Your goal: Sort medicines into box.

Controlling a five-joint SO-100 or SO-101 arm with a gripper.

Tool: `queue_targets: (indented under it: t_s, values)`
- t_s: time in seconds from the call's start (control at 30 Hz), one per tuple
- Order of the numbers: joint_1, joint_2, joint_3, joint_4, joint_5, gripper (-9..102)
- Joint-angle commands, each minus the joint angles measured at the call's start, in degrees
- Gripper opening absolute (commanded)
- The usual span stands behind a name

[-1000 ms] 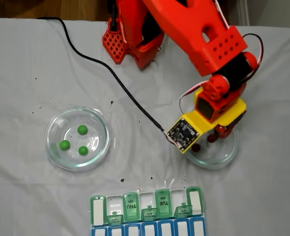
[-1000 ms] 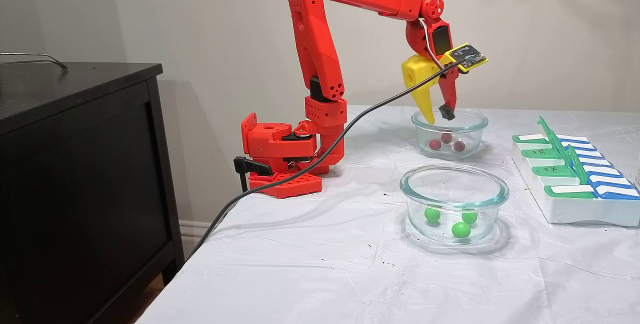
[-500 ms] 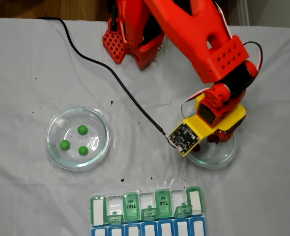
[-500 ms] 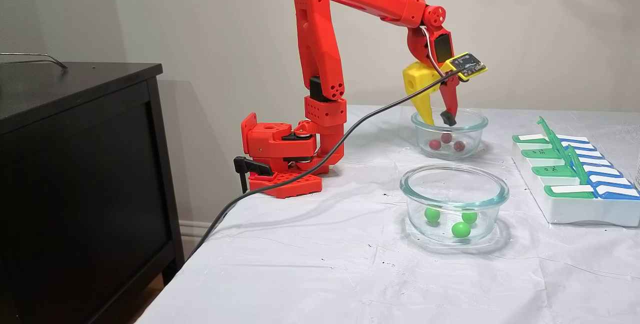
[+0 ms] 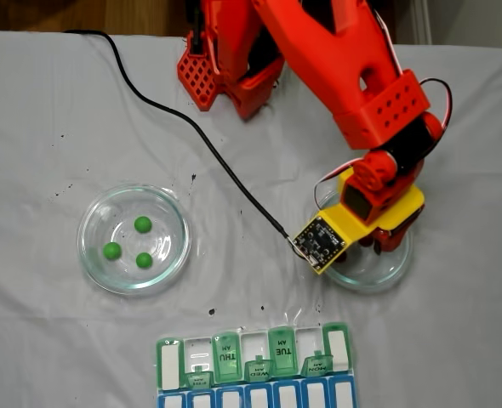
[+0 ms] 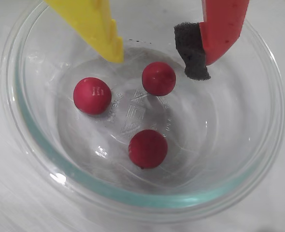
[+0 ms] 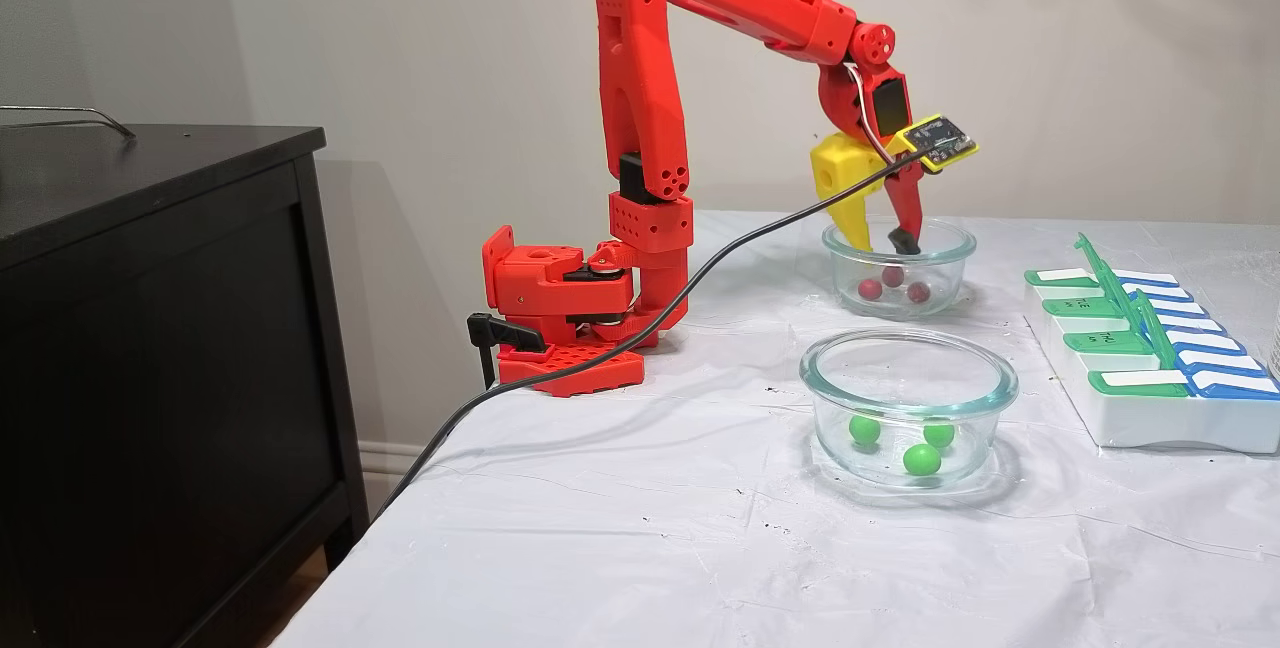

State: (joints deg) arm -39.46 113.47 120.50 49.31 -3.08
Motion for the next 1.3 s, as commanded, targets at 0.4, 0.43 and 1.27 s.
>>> queue_targets:
  t_s: [0.4,0.43,1.27]
  values:
    - [-0.97,-1.93,2.11,-4.66,1.32,25]
    - [-1.14,-2.29,2.20,-4.75,1.49,25]
    - [-3.96,0.88,-1.14,3.87,2.02,21]
